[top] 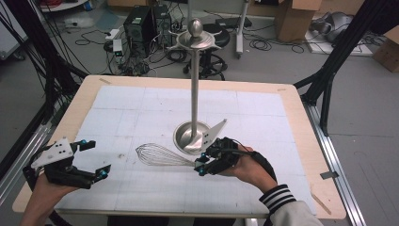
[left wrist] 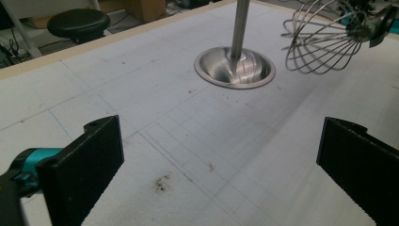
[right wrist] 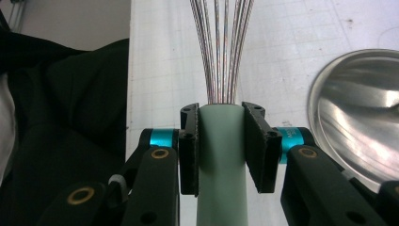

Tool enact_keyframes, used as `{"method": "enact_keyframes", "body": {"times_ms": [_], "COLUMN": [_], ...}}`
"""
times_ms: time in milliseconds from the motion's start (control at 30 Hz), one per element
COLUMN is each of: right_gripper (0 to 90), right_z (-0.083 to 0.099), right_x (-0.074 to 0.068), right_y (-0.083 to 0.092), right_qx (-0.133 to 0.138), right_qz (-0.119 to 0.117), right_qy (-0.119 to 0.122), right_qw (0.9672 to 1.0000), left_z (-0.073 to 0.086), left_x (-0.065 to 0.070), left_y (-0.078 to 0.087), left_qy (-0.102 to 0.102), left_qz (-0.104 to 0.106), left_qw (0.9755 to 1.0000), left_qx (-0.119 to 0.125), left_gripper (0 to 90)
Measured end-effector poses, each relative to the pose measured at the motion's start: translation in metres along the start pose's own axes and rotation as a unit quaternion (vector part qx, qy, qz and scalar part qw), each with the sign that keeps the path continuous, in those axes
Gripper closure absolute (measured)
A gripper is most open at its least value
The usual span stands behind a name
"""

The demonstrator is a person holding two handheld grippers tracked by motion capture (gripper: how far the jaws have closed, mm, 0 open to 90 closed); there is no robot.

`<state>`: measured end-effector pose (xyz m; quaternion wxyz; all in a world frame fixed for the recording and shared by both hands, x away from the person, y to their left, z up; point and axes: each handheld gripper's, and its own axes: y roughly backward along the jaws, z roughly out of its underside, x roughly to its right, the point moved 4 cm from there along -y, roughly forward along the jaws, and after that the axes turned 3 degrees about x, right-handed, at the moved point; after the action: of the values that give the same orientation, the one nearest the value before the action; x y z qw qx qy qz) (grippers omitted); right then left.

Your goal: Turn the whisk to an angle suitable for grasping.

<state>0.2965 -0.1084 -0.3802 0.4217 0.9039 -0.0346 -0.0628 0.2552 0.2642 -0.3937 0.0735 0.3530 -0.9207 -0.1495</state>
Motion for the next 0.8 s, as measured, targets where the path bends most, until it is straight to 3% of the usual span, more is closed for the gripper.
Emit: {"method": "enact_keyframes", "body": {"times_ms": [800], "right_gripper": [69.0], "right_z": [-0.02], "right_x": [0.001], "right_y": [-0.056], "right_qx": [-0.028], "right_qz": [-0.008], "right_qy": [0.003], "right_qw": [0.9996], "left_z": [-0.001], "left_x": [0.001], "left_y": [0.0], "left_qy": [-0.002], "left_qz": [0.004], "left_qw": [1.0], "left_qx": [0.001], "left_gripper": [1.7]}}
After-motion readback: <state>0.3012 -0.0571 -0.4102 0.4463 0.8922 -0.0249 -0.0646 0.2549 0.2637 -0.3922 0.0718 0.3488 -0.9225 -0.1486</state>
